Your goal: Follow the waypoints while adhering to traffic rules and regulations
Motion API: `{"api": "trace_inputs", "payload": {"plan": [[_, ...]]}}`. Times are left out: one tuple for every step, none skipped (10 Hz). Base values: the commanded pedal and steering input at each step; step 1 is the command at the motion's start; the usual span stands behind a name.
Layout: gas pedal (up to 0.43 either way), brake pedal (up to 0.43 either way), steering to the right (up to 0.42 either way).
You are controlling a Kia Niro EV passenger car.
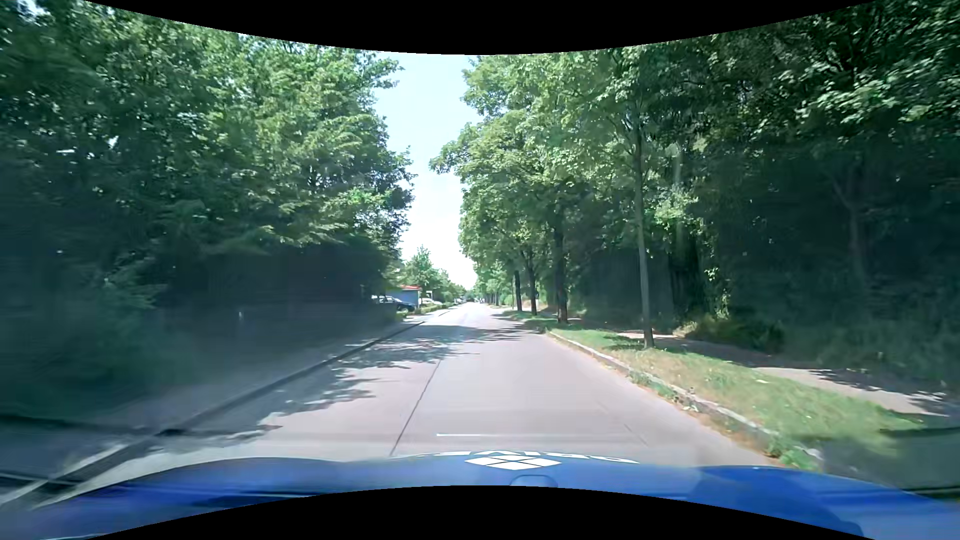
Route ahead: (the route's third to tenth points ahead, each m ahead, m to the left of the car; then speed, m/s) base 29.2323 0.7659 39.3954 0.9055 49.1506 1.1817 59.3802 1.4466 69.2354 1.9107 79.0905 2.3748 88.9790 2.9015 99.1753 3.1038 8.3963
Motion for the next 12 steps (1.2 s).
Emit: {"api": "trace_inputs", "payload": {"plan": [[0.000, 0.000, 0.015], [0.000, 0.000, 0.015], [0.000, 0.000, 0.014], [0.000, 0.000, 0.010], [0.000, 0.000, 0.008], [0.000, 0.000, 0.007], [0.000, 0.000, 0.007], [0.000, 0.000, 0.006], [0.000, 0.000, 0.006], [0.000, 0.000, 0.005], [0.000, 0.000, 0.001], [0.000, 0.000, -0.003]]}}
